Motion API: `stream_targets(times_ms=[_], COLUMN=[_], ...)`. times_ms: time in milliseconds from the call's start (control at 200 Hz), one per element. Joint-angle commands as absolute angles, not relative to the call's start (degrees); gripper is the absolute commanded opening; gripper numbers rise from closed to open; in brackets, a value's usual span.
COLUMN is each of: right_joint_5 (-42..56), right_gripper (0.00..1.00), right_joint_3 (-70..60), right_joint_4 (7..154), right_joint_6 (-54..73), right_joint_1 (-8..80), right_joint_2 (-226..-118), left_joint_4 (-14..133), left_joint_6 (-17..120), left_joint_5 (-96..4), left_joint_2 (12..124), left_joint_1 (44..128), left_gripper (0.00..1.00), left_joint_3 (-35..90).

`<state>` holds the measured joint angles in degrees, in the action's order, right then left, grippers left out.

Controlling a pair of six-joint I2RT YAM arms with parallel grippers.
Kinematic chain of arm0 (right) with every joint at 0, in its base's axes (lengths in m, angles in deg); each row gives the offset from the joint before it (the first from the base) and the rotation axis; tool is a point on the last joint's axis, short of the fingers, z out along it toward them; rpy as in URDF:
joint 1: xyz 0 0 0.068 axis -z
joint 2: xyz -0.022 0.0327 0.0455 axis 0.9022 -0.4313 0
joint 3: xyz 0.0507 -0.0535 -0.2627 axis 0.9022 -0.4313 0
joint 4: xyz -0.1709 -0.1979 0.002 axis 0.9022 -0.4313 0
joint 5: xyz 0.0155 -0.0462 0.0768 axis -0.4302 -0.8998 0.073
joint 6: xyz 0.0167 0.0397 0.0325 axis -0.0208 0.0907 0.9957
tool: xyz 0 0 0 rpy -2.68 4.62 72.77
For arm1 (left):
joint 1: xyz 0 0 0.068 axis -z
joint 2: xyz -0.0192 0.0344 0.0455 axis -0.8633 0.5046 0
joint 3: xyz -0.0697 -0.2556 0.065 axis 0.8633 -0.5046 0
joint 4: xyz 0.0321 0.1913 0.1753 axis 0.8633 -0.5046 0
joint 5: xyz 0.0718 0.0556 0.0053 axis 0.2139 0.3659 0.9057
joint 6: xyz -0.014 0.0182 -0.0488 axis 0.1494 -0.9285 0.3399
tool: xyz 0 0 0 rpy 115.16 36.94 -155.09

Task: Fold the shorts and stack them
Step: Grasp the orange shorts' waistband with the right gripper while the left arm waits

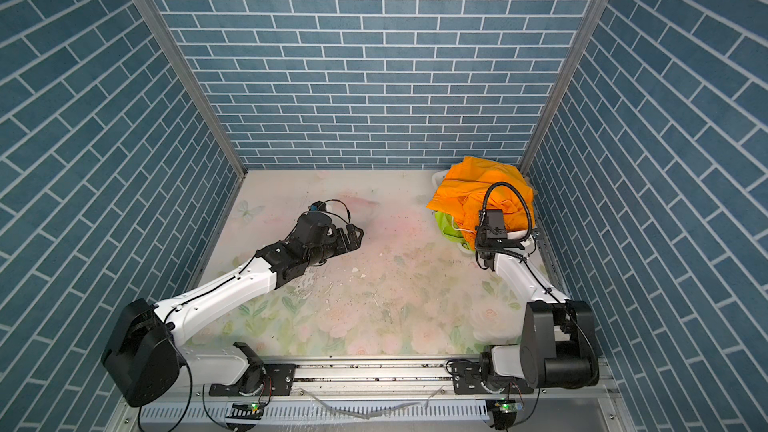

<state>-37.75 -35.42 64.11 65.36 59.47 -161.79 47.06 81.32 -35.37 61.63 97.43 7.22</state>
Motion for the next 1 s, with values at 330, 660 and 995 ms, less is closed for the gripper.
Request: stream_targets(times_ms=[330, 660, 995], right_joint_5=[-43.7, -35.3, -30.2], right_gripper=[0.0, 0.33, 0.99], right_joint_3=[-28.3, -27.9, -32.0], right_joint_4=[62.3, 66.9, 61.3], right_joint_6=[60.9, 48.9, 39.9], right_joint_1=[65.5, 66.8, 66.5], right_joint_2=[-172.6, -171.7, -152.5], left_joint_4=[44.4, 43.4, 43.8], left_joint_6=[78.0, 74.3, 64.6], left_joint_5=[-34.4, -33.4, -30.5], left_joint_2=[64.5, 66.8, 68.0], left_joint_1=[97.8, 97.8, 97.8], left_gripper=[0.99, 0.99, 1.0], left_joint_3=[11.4, 14.2, 23.4])
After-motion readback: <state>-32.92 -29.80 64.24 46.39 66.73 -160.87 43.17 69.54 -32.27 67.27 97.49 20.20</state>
